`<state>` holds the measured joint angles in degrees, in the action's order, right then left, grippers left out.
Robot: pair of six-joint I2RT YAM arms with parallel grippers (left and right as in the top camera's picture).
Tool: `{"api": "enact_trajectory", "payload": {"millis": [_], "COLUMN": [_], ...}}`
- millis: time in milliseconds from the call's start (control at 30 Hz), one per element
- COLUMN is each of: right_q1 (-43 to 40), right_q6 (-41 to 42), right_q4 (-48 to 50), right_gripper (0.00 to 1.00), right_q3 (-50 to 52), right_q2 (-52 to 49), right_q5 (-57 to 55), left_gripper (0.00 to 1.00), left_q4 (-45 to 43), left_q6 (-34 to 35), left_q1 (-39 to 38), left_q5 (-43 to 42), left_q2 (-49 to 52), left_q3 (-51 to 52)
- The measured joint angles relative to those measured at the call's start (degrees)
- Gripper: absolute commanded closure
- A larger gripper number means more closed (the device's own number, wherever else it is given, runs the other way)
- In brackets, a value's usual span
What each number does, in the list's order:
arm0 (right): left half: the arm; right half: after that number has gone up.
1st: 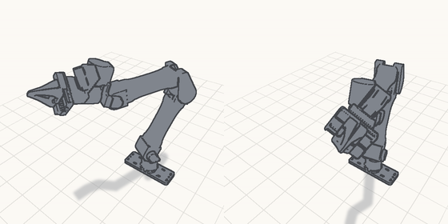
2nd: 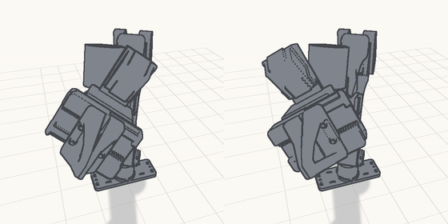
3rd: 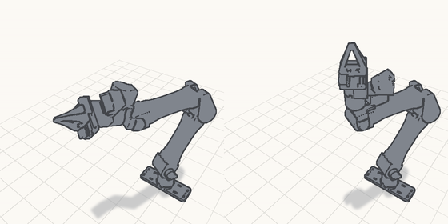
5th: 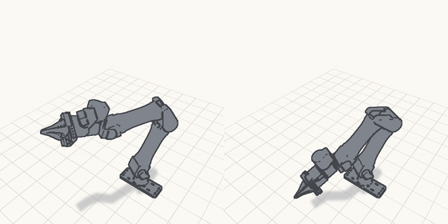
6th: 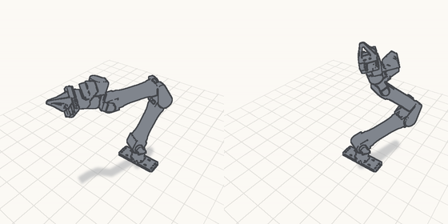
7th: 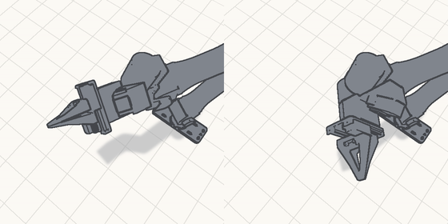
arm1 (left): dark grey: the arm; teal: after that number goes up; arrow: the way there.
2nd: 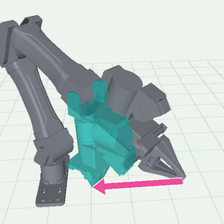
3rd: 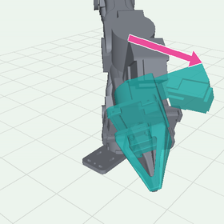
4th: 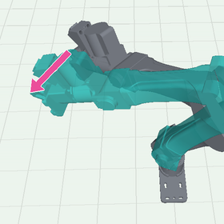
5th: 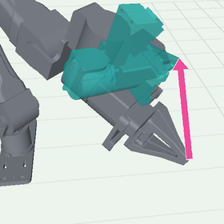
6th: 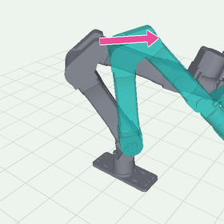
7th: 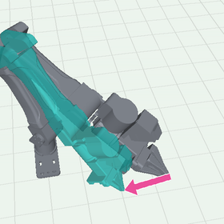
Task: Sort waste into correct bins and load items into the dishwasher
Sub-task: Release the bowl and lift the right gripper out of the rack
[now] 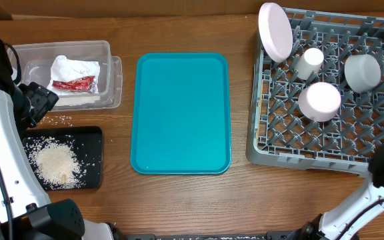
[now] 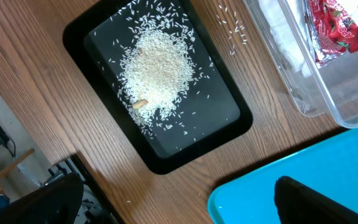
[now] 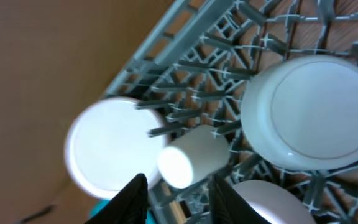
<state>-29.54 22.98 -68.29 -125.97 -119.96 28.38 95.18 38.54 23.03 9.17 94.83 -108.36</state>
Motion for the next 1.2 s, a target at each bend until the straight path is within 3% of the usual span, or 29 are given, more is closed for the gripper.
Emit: {"api": "enact_trajectory", "payload": {"millis": [133,300,400,467,600,633,933,1200], "right_q1": [5.7,11.3,13.2,13.6,13.4,13.4,20.3,34.8], "right_q6": [-0.3,-0.3,-0.5,-0.4,-0.6,-0.8,-5.1,-1.8], "right_q4": [-0.2,-0.3,-0.5,-1.1,-5.1,-6.3,-18.3,-27.4], "right_gripper": [0.65,0.52,0.5,0.55,0.83,0.85,0.84,0.85], "right_q3": [0.0,0.0,0.1,0.3,0.7,0.8,1.0,1.1], "right_q2": [-0.1,-0.1,-0.1,-0.1,-0.1,-0.1,0.7,5.8], "right_q5": [-8.2,-14.3,-17.4,-18.8,-18.2,-17.1,-13.8,-23.8], "left_gripper": [0.0,0.0,0.0,0.0,0.0,0.0,0.0,0.0], "left_q4": [0.0,0.0,0.0,0.0,0.0,0.0,0.0,0.0], "left_q6": [0.0,0.0,0.0,0.0,0.0,0.0,0.0,0.0], "left_q1": [0.0,0.0,0.0,0.0,0.0,0.0,0.0,0.0], "left_q5": [0.0,0.0,0.0,0.0,0.0,0.0,0.0,0.0], "left_q2": [0.0,0.0,0.0,0.0,0.0,0.0,0.0,0.0], "left_q3": [0.0,0.0,0.0,0.0,0.0,0.0,0.0,0.0]}}
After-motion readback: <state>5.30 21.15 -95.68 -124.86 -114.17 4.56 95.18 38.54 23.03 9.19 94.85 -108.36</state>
